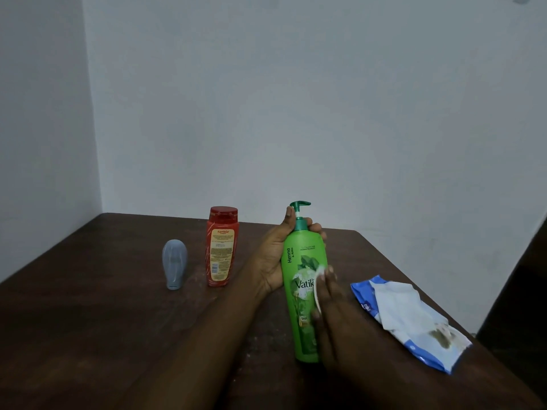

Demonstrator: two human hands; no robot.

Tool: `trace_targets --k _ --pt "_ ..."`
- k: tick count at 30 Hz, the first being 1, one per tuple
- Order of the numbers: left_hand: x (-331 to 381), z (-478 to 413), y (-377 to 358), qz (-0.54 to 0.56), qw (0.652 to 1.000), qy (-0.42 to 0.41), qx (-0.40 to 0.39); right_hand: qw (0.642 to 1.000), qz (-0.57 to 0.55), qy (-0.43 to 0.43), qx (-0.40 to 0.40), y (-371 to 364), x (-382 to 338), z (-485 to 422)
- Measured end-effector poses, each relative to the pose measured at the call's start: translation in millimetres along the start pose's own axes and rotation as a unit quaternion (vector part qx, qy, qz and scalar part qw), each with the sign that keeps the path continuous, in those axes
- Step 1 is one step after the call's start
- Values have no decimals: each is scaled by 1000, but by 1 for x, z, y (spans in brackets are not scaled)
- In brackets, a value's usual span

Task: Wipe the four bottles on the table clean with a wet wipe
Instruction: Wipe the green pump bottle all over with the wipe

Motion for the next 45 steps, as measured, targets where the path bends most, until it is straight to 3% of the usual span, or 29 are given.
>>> trace_targets --k 3,6,9,13,17,23,30,35,40,42,45 --pt "-5 -2 1 7 1000 5 -6 991 -108 -80 3 -6 11 -30" --pt "-5 -3 2 -5 1000 4 -13 988 -129 -82 -5 -4 11 -39" --pt "-3 -3 0 -5 1000 -1 -11 999 -33 0 -28 0 9 -18" --pt "-2 -3 3 -15 1000 -7 8 986 52 145 -56 6 -1 32" --pt "-2 -3 1 -22 1000 -9 10 978 78 190 -44 3 -8 70" --pt "-4 -4 -3 -41 999 -21 15 982 87 166 -23 7 -10 37" --pt "-5 -6 -2 -19 999 -12 24 998 40 47 -13 -2 -1 -43" --pt "-6 -3 0 -25 997 -7 76 978 72 164 -107 -4 -9 -5" --pt "-3 -2 1 -38 995 -15 90 953 64 273 -112 16 -1 56" --pt "-4 -4 1 -27 996 -12 89 955 51 270 -108 26 7 65" --pt "-3 -3 -1 -1 996 -1 86 975 62 175 -125 34 24 59"
Point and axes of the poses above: each hand's wrist, its own z-axis away from the middle knuckle, its own y-axis out of the back of the hand, x = y × z, the point moved 3 cm from there along -z, towards the middle knuckle, and after that the axes turned 12 degrees about x, right-handed, at the moved point
